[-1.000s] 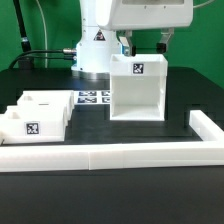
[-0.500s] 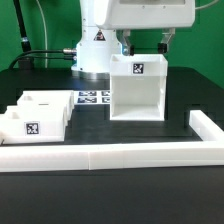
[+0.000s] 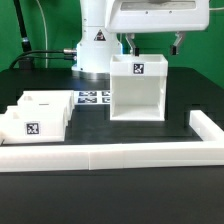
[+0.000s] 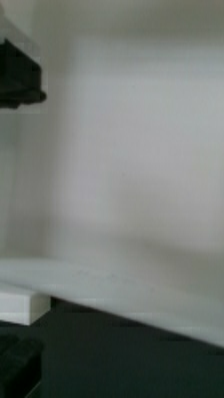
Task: Assemble drawer
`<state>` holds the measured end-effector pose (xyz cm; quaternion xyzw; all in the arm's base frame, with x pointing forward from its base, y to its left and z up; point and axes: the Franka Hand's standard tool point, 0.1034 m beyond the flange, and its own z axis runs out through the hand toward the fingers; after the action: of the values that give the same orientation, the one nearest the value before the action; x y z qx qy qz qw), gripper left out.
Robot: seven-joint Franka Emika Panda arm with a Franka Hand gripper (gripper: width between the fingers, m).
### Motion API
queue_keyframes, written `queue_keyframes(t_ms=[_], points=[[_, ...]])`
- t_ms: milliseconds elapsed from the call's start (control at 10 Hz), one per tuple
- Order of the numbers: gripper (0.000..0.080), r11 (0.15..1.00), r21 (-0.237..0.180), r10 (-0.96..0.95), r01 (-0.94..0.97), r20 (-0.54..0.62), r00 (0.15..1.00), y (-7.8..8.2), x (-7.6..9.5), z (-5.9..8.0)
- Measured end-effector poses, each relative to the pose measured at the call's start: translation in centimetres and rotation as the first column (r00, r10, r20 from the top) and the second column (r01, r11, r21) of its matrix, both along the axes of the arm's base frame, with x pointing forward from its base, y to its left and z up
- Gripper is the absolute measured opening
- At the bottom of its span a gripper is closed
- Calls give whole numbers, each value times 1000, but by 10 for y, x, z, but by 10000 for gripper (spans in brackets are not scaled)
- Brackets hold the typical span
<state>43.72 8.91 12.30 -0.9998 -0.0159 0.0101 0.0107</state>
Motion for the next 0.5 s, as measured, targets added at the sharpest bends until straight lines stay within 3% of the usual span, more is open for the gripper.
queue_keyframes(t_ms=[400,500], points=[[649,1000,1,-4,4,1,1000,0,0,0],[649,999,23,-46,46,6,999,5,-4,-6]])
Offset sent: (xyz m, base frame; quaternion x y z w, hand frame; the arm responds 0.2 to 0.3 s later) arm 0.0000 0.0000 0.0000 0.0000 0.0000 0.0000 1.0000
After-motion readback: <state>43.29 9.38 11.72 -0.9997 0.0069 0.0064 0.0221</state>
